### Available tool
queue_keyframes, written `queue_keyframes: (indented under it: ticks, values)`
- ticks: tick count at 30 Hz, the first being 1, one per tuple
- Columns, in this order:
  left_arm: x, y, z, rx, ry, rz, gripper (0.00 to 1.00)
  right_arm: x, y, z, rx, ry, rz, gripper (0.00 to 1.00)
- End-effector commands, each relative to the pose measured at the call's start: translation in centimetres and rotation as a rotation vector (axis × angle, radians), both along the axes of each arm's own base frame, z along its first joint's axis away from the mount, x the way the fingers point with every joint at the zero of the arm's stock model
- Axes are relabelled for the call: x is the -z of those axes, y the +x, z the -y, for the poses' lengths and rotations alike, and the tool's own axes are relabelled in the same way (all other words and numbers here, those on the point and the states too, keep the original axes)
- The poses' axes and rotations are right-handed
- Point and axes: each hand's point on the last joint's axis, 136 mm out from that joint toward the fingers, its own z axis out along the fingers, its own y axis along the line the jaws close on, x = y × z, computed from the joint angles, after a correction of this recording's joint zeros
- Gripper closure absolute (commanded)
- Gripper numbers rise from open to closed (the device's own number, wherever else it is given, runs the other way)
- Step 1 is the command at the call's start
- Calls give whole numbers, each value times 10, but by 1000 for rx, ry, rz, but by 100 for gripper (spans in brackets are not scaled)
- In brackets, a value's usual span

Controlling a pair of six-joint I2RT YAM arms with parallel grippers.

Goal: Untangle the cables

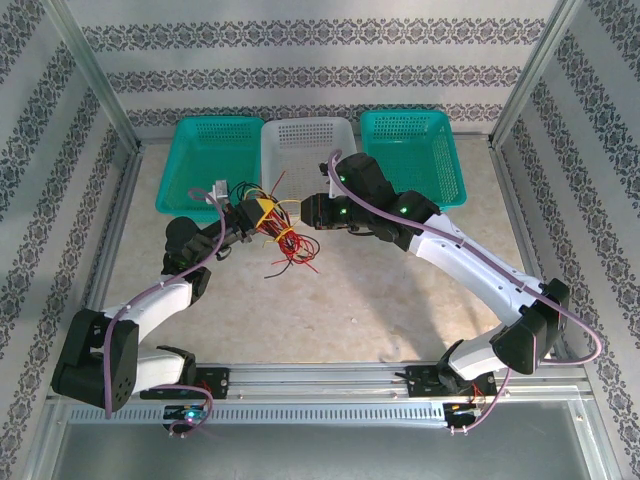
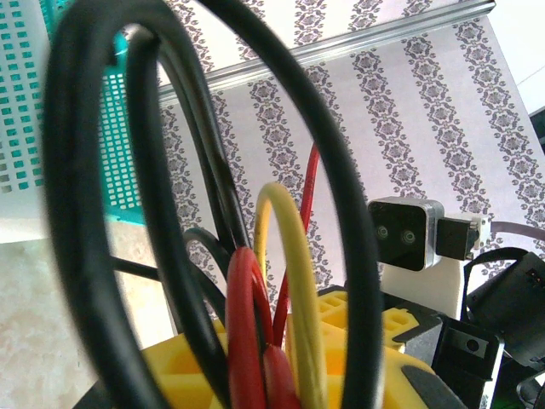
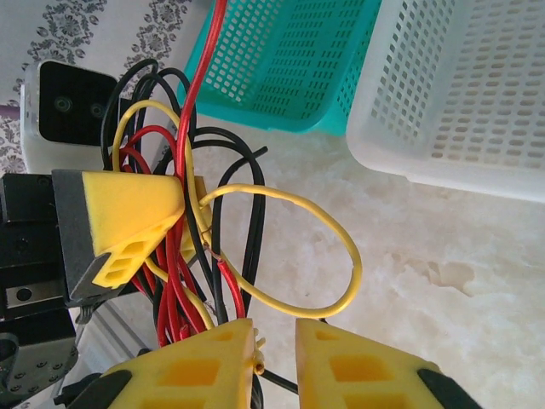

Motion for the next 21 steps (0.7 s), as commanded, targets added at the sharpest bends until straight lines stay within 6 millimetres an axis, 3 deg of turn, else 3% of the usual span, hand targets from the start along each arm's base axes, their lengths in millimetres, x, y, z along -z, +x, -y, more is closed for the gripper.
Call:
queue_keyframes:
  ticks: [1,3,5,8,15,17,21]
  values:
    - [-33,-5,-1,12,-25,116,100,1,-1,1,-6,-4,-13,79]
    - [-28,-4,-1,11,-19,100,100,3,-1,0,-10,-4,-18,74]
    - [-26,-4,-1,12,-19,97,100,6,-1,-2,-18,-5,-28,59]
    - [-27,-6,-2,10,-30,102,100,9,-1,-4,-21,-5,-41,57]
    - [-33,-7,-3,9,-41,112,98,10,-1,-2,-20,-1,-41,94]
    - [-38,-8,-4,2,-60,123,98,8,1,3,-4,12,-41,100]
    - [-68,-16,-3,48,-140,201,100,3,10,20,50,85,-52,100]
